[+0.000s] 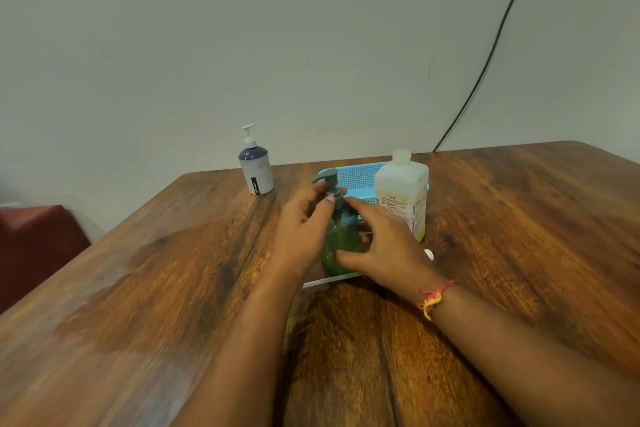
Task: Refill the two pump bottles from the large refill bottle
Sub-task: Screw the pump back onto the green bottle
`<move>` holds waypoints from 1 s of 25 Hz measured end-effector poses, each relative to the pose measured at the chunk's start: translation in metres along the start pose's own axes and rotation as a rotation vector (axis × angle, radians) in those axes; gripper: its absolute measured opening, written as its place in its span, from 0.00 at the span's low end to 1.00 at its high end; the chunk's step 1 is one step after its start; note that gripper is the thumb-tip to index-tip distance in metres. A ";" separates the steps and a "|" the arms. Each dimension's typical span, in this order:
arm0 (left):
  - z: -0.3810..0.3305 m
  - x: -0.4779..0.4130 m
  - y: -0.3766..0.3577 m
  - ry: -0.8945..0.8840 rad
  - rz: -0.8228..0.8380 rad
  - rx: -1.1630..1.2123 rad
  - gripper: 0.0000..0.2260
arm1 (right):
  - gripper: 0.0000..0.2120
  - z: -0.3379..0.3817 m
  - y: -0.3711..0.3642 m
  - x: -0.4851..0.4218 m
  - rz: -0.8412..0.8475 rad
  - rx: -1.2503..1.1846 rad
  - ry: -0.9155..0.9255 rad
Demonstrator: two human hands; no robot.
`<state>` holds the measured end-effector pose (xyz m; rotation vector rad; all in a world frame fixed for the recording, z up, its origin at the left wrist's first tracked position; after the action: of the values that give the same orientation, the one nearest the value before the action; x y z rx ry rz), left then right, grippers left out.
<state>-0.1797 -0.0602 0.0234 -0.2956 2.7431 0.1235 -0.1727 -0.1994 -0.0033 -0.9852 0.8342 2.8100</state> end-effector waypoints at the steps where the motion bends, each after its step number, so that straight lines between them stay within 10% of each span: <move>1: 0.000 0.000 -0.003 0.001 0.017 -0.022 0.11 | 0.41 0.001 0.000 0.000 0.008 -0.002 -0.003; 17: 0.001 -0.003 -0.001 -0.042 -0.065 -0.056 0.41 | 0.36 0.001 -0.002 0.001 0.019 0.031 0.009; 25: 0.007 -0.003 -0.005 0.064 -0.019 0.089 0.29 | 0.40 0.000 -0.002 0.000 0.020 0.023 0.000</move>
<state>-0.1737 -0.0636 0.0177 -0.3063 2.7988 -0.0131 -0.1722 -0.1974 -0.0044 -0.9789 0.8793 2.8104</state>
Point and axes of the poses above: each hand's wrist, its own x-axis away from the middle knuckle, its own y-axis out of the back of the hand, z = x × y, the point moved 7 cm from there along -x, towards the middle knuckle, and after that the axes turned 8 degrees about -z, right-handed, at the moved point
